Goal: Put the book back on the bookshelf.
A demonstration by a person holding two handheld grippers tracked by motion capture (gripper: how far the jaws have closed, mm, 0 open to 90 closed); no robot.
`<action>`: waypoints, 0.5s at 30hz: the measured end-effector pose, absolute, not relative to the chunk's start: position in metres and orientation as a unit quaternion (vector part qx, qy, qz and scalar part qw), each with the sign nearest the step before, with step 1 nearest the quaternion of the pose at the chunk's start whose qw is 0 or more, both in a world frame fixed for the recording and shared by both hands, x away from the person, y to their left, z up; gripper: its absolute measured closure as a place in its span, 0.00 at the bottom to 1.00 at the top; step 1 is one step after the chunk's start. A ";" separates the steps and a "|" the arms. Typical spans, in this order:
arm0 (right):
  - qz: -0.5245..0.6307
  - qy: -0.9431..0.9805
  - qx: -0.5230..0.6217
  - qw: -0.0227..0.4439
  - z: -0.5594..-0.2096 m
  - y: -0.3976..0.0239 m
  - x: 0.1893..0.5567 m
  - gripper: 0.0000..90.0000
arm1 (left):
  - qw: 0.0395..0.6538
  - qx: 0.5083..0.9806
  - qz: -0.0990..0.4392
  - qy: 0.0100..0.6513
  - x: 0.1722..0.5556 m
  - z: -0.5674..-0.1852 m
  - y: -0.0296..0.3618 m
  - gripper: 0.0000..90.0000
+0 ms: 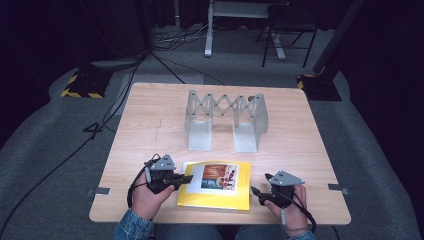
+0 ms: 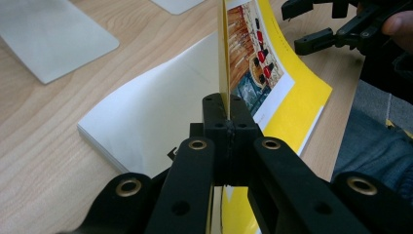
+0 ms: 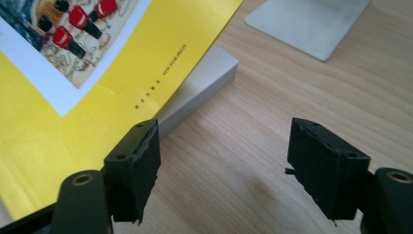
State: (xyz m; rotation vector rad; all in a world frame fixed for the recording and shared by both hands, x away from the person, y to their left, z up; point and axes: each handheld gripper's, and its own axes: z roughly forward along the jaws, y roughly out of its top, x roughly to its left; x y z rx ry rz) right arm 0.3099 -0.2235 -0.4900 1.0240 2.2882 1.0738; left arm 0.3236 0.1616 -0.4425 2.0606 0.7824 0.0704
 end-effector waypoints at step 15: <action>0.408 0.827 0.309 0.235 -0.469 -0.199 0.280 0.25 | 0.464 0.837 0.028 0.290 0.327 -0.416 0.153 0.99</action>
